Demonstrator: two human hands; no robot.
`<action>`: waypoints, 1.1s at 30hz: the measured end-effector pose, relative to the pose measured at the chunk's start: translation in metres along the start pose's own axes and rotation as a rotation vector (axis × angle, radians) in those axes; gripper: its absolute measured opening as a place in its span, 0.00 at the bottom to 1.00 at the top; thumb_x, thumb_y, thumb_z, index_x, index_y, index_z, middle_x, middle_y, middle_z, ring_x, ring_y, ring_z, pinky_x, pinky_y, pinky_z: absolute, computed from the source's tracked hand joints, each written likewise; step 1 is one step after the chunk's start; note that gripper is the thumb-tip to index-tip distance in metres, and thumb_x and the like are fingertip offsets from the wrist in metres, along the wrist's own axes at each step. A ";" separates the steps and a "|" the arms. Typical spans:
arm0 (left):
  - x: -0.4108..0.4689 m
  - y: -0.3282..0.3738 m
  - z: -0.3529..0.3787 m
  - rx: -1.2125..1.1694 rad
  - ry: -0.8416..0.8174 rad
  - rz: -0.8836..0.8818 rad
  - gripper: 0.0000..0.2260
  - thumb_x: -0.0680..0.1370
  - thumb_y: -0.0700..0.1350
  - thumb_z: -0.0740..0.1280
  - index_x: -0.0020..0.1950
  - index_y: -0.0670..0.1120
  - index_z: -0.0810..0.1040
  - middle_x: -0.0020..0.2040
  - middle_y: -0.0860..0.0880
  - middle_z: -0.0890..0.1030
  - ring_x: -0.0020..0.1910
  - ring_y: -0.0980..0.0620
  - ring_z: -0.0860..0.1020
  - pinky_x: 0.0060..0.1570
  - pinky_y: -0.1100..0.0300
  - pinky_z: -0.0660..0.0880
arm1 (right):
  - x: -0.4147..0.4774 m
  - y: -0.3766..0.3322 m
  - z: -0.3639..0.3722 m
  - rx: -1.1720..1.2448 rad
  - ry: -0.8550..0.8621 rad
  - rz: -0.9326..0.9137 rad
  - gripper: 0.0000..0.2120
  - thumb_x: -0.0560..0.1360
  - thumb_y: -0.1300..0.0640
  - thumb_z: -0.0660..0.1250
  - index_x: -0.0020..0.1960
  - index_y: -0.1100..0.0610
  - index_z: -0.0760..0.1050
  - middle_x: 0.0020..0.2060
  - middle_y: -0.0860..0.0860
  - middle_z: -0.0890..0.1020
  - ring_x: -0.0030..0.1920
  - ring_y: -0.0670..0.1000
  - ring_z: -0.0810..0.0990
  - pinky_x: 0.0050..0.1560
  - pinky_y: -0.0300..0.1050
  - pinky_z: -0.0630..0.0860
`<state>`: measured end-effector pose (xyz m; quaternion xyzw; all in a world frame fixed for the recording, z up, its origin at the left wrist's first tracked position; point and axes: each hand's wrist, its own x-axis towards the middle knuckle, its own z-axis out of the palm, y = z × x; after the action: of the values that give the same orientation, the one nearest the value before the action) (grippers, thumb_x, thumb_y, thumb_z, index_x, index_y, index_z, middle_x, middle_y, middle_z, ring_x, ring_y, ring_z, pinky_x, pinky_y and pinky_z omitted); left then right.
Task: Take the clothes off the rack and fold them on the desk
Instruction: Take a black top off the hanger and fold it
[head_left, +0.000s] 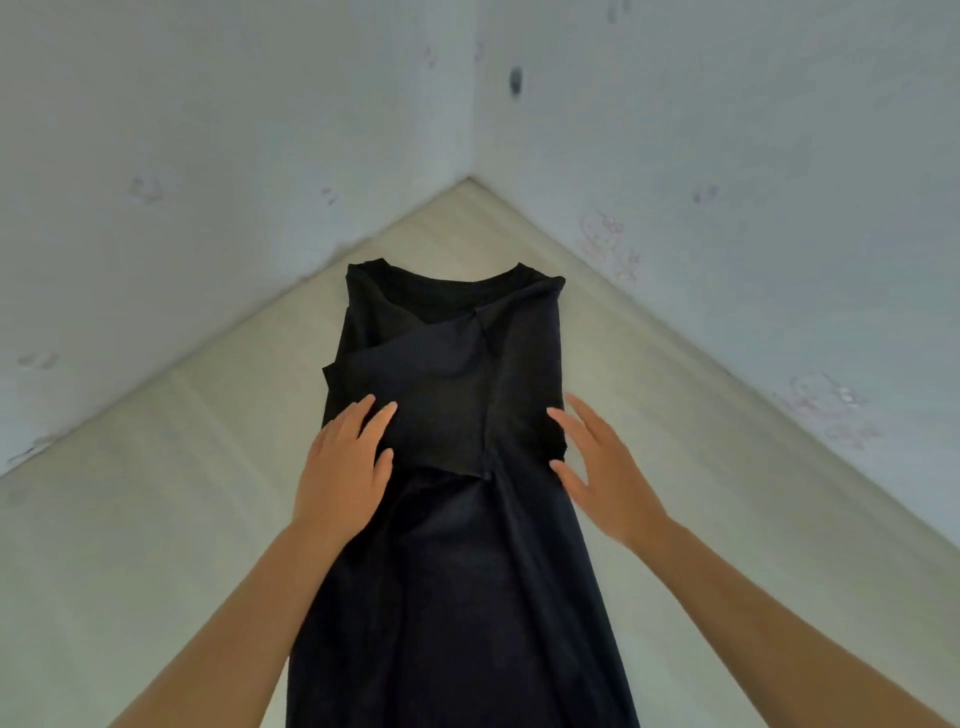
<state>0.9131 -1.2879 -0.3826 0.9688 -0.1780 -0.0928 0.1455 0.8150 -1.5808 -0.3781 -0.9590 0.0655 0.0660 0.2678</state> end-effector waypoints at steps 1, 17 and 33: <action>-0.015 0.005 -0.001 -0.025 0.022 0.005 0.23 0.80 0.46 0.62 0.75 0.49 0.65 0.75 0.47 0.64 0.73 0.46 0.64 0.71 0.50 0.63 | -0.025 0.001 0.002 0.030 0.020 0.028 0.25 0.80 0.52 0.62 0.75 0.47 0.60 0.77 0.45 0.57 0.75 0.47 0.57 0.74 0.45 0.58; -0.245 0.015 0.028 -0.168 -0.159 0.120 0.19 0.78 0.45 0.66 0.69 0.52 0.72 0.69 0.56 0.68 0.67 0.56 0.68 0.65 0.60 0.67 | -0.244 -0.017 0.039 0.150 -0.187 0.132 0.19 0.76 0.42 0.65 0.65 0.45 0.68 0.57 0.40 0.69 0.54 0.38 0.70 0.56 0.33 0.71; -0.331 -0.003 0.036 -0.260 -0.292 0.086 0.27 0.77 0.47 0.69 0.73 0.49 0.64 0.50 0.57 0.69 0.40 0.57 0.74 0.43 0.67 0.74 | -0.297 -0.122 0.040 0.032 0.131 0.217 0.09 0.81 0.50 0.60 0.55 0.52 0.76 0.39 0.44 0.76 0.39 0.47 0.76 0.40 0.37 0.71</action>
<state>0.6010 -1.1708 -0.3750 0.9096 -0.2248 -0.2483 0.2457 0.5394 -1.4294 -0.3029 -0.9441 0.1875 0.0308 0.2694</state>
